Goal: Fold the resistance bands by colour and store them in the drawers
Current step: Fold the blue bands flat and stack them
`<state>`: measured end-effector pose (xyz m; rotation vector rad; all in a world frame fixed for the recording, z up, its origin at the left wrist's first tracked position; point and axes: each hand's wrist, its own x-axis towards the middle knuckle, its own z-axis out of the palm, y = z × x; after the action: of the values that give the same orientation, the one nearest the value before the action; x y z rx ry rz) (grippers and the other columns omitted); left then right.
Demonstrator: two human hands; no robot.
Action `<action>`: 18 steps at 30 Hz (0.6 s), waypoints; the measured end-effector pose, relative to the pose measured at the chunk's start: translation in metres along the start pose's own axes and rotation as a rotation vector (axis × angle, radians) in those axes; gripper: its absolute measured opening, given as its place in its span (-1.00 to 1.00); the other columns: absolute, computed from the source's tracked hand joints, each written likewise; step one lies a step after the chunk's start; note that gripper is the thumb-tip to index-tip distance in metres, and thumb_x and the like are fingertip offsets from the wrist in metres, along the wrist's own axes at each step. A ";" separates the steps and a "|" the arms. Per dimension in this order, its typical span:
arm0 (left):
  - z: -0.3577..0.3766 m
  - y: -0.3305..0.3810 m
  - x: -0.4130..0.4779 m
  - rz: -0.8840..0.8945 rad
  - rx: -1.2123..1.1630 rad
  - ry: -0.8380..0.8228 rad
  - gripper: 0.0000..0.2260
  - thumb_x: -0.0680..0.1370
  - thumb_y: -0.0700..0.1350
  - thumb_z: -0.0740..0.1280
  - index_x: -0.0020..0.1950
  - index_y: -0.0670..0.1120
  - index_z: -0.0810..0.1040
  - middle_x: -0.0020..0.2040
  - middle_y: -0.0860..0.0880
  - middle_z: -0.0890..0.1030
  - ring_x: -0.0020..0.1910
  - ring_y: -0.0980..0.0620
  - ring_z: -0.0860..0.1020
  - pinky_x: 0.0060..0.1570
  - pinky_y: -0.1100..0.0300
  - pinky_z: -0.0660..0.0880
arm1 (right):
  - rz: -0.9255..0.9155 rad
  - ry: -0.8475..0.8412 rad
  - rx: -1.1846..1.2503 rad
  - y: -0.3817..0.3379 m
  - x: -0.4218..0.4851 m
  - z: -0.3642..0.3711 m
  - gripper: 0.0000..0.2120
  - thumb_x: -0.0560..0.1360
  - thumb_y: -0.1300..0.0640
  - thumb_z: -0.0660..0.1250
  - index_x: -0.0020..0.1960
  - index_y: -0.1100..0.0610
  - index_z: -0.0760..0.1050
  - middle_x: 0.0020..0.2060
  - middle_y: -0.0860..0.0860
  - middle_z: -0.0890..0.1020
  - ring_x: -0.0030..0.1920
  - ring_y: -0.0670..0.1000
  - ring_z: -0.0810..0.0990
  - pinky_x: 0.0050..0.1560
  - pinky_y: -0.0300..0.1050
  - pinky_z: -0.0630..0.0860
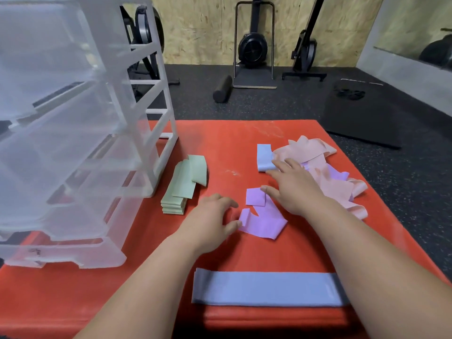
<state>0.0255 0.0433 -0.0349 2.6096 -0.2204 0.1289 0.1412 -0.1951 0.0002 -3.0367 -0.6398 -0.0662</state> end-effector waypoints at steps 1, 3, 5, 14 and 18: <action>0.002 -0.002 0.003 0.003 0.000 0.011 -0.60 0.54 0.17 0.44 0.36 0.12 0.56 0.19 0.07 0.54 0.20 -0.01 0.54 0.23 -0.02 0.52 | 0.014 -0.014 0.003 0.000 0.007 0.004 -0.43 0.66 -0.33 0.07 0.57 -0.10 0.36 0.66 -0.06 0.16 0.64 0.14 0.05 0.54 0.29 0.21; 0.004 -0.003 0.007 0.005 0.001 0.032 -0.62 0.55 0.15 0.45 0.34 0.10 0.57 0.18 0.06 0.56 0.21 -0.02 0.53 0.25 0.01 0.50 | 0.039 -0.042 0.042 -0.002 0.016 0.011 -0.45 0.67 -0.33 0.00 0.53 -0.13 0.42 0.66 -0.09 0.14 0.64 0.14 0.02 0.55 0.38 0.13; 0.005 -0.003 0.010 0.005 0.011 0.039 -0.63 0.56 0.16 0.44 0.34 0.11 0.57 0.18 0.07 0.56 0.22 -0.02 0.50 0.26 0.02 0.48 | 0.058 -0.077 0.058 -0.003 0.022 0.018 -0.43 0.66 -0.36 -0.05 0.49 -0.13 0.45 0.67 -0.10 0.12 0.65 0.15 0.00 0.56 0.43 0.04; 0.000 -0.003 0.006 -0.011 -0.015 0.002 -0.63 0.56 0.16 0.42 0.34 0.11 0.57 0.18 0.09 0.54 0.21 0.03 0.50 0.27 0.02 0.49 | 0.097 0.054 0.102 0.002 0.021 0.017 -0.55 0.67 -0.17 0.20 0.44 0.03 0.52 0.45 -0.05 0.48 0.47 0.12 0.33 0.44 0.20 0.34; -0.009 0.003 0.000 -0.020 -0.053 0.067 -0.68 0.58 0.11 0.43 0.32 0.12 0.59 0.15 0.11 0.55 0.16 0.07 0.54 0.22 0.05 0.52 | 0.117 0.366 0.456 0.002 0.002 -0.016 -0.81 0.49 0.15 0.52 0.08 -0.02 0.69 0.09 -0.06 0.68 0.17 0.04 0.59 0.16 -0.02 0.50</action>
<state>0.0244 0.0451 -0.0261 2.5493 -0.1719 0.1999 0.1435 -0.1967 0.0159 -2.5218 -0.3813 -0.4012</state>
